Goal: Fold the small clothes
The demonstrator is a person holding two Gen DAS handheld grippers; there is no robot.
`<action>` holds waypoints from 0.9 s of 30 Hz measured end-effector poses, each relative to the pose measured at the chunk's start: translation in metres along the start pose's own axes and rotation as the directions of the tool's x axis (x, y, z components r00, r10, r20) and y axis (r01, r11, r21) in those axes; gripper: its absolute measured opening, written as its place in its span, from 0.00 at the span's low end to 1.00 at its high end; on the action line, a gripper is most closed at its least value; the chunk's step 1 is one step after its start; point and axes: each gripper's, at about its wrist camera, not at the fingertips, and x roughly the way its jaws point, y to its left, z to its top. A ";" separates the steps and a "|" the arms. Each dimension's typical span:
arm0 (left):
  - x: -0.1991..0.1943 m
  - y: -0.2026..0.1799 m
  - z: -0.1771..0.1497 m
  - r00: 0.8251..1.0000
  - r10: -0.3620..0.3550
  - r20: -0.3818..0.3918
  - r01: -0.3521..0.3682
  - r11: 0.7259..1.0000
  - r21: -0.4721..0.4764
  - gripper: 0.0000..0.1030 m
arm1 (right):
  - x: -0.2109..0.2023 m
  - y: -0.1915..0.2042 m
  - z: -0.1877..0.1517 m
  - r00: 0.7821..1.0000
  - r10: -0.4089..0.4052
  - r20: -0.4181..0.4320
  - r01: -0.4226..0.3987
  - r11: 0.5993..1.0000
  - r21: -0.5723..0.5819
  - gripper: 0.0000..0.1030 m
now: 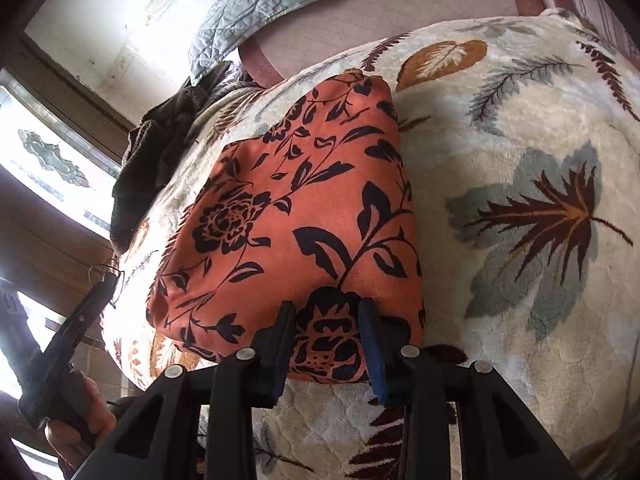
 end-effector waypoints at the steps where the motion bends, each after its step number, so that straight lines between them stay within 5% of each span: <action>1: -0.001 -0.004 0.003 1.000 -0.012 0.002 0.012 1.000 0.005 0.99 | 0.000 -0.003 0.001 1.000 0.019 -0.003 -0.019 1.000 0.017 0.35; 8: 0.041 -0.026 0.014 0.989 -0.079 -0.122 0.077 0.997 -0.018 0.99 | 0.000 -0.017 0.004 0.992 0.122 -0.017 -0.120 0.988 0.098 0.35; 14: 0.107 -0.004 -0.012 0.943 0.003 -0.332 -0.030 0.997 -0.074 1.00 | 0.002 -0.020 0.004 0.988 0.152 -0.023 -0.148 0.983 0.105 0.35; 18: 0.116 0.017 -0.021 0.924 -0.138 -0.358 0.064 0.975 -0.211 1.00 | 0.002 -0.020 0.007 0.988 0.154 -0.030 -0.150 0.984 0.097 0.35; 23: 0.111 0.011 -0.015 0.931 -0.132 -0.340 0.085 0.985 -0.151 1.00 | -0.006 -0.012 0.011 0.990 0.138 -0.015 -0.137 0.989 0.049 0.35; 25: 0.108 0.012 -0.012 0.935 -0.147 -0.321 0.099 0.982 -0.161 1.00 | -0.013 -0.008 0.013 0.988 0.152 0.019 -0.152 0.988 0.028 0.45; 26: 0.105 0.015 -0.008 0.939 -0.158 -0.305 0.109 0.979 -0.171 1.00 | -0.017 -0.008 0.014 0.987 0.157 0.045 -0.159 0.987 0.027 0.66; 27: 0.103 0.017 -0.005 0.942 -0.174 -0.286 0.124 0.975 -0.184 1.00 | -0.023 -0.008 0.015 0.983 0.164 0.083 -0.167 0.986 0.032 0.76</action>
